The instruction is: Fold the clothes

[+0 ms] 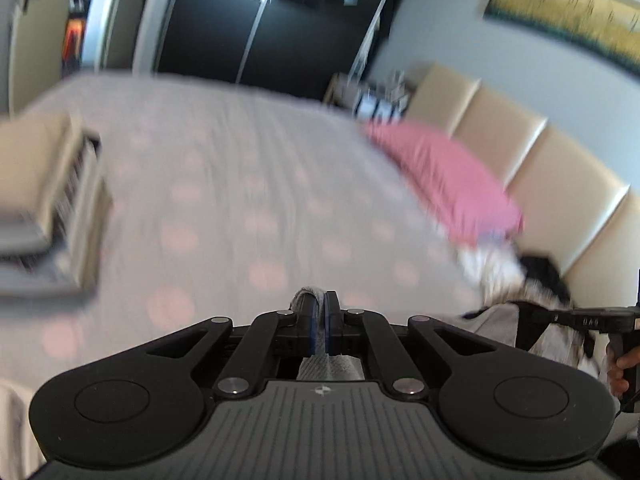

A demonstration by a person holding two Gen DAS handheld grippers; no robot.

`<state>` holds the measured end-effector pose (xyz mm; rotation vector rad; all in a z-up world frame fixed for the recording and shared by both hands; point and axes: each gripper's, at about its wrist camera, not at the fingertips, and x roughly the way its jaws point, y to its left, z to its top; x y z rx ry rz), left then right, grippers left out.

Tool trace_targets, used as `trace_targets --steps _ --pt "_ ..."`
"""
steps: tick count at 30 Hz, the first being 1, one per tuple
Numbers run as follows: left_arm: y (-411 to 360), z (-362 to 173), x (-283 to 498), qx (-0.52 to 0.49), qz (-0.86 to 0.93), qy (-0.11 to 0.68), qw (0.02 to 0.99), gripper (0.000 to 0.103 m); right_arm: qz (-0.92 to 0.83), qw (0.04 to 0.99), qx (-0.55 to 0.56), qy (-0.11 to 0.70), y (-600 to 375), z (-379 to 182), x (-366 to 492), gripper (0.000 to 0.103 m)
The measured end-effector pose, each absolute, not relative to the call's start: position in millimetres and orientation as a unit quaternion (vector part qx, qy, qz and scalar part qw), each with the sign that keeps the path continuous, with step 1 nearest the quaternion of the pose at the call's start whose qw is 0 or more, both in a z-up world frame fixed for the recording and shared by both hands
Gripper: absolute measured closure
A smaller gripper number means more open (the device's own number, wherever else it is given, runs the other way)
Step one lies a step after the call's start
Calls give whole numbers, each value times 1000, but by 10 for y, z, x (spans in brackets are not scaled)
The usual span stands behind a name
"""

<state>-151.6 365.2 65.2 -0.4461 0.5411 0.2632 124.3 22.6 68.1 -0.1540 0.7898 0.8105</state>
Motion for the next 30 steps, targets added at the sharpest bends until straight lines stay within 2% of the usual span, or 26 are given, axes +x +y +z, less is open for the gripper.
trace_targets --steps 3,6,10,14,21,26,30 --pt "3631 1126 -1701 -214 134 205 946 101 395 864 -66 304 294 1355 1213 99" --pt "3573 1363 -1878 -214 126 188 950 101 411 870 -61 265 345 1805 1143 99" --pt "3401 1225 -1975 -201 117 242 942 101 414 874 -87 240 412 1920 995 99" --pt "3241 649 -2000 -200 103 336 914 101 417 855 -101 293 407 1462 982 99" --pt "2823 -579 -1990 -216 54 517 827 101 390 796 -164 433 256 39 951 99" --pt "2471 -1056 -1966 -195 8 597 778 101 364 756 -215 499 69 -708 858 99" --pt "2406 -1260 -1984 -186 -18 643 743 100 359 731 -237 529 -8 -939 810 99"
